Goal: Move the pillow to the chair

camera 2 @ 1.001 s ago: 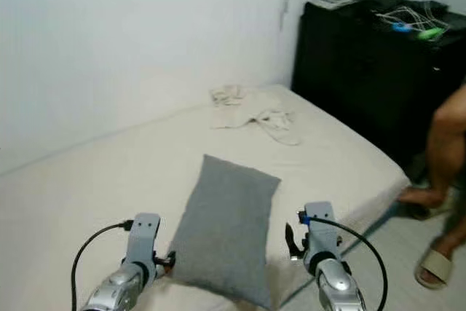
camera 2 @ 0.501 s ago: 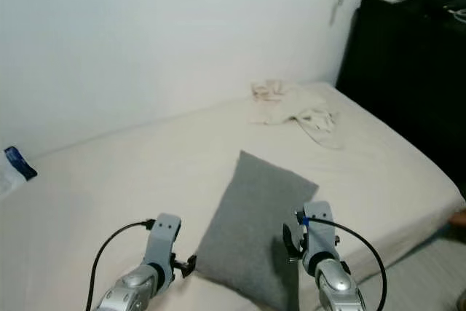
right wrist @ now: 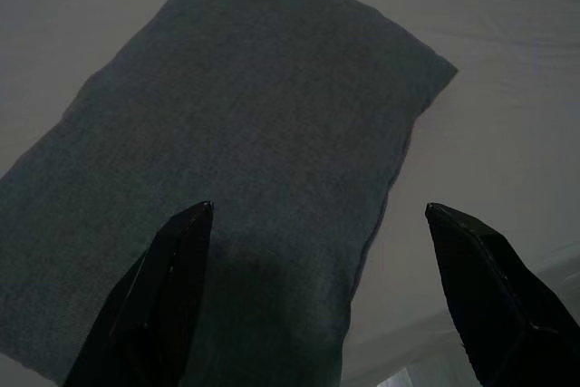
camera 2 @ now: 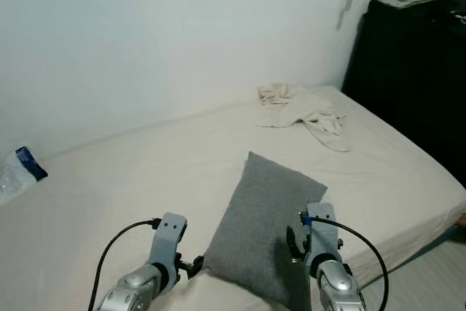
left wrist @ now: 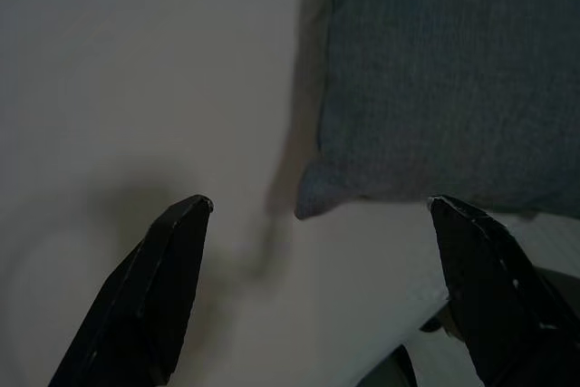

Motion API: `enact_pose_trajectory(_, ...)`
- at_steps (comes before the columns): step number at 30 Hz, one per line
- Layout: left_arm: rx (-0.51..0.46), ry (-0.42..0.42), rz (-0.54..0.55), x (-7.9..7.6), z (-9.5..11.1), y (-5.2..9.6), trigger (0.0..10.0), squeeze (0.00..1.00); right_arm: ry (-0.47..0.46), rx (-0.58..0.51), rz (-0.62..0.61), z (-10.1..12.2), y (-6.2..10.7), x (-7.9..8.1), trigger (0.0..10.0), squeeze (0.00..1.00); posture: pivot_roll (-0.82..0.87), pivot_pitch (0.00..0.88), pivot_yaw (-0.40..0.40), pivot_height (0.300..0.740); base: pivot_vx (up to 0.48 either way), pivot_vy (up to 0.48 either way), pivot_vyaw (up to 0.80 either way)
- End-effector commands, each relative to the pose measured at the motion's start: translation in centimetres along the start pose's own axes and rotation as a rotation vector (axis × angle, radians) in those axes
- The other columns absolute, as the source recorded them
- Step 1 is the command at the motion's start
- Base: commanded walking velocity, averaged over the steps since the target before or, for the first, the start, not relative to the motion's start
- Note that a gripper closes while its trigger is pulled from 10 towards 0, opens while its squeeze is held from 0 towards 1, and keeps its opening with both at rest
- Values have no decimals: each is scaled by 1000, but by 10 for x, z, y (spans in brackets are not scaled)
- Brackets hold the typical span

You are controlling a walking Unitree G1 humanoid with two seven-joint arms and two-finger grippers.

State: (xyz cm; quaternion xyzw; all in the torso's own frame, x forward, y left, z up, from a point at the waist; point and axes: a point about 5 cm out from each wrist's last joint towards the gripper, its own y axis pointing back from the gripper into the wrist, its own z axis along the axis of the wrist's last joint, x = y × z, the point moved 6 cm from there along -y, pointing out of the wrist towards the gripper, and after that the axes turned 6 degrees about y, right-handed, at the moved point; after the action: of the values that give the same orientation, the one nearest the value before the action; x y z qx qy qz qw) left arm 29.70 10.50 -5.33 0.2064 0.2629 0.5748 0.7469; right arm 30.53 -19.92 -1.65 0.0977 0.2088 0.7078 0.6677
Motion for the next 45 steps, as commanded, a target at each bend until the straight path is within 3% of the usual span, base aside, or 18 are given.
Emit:
enact_pose_trajectory(1, 5, -4, 5, 2, -1, 1, 10000, 0, -14, 16, 5, -4, 0, 3, 10000, 0, -135, 55, 31, 738, 0, 0, 0)
enact_pose_trajectory(28, 26, -52, -8, -1, -4, 2, 10000, 0, -24, 28, 1, -4, 0, 2, 10000, 0, -136, 55, 30, 738, -299, 0, 0)
enact_pose_trajectory(31, 10, -54, -15, -2, -2, 3, 10000, 0, -24, 29, 1, -4, 0, 2, 10000, 0, -138, 58, 31, 738, 0, 0, 0)
enact_pose_trajectory(38, -16, -146, -52, -7, 0, 7, 10000, 0, -28, 31, 2, -5, 0, 2, 10000, 0, -137, 58, 29, 738, 0, 0, 0)
enact_pose_trajectory(45, -27, -161, -34, -5, 2, 7, 10000, 0, -26, 34, 6, -6, 0, 3, 10000, 0, -137, 54, 28, 738, 0, -262, 0)
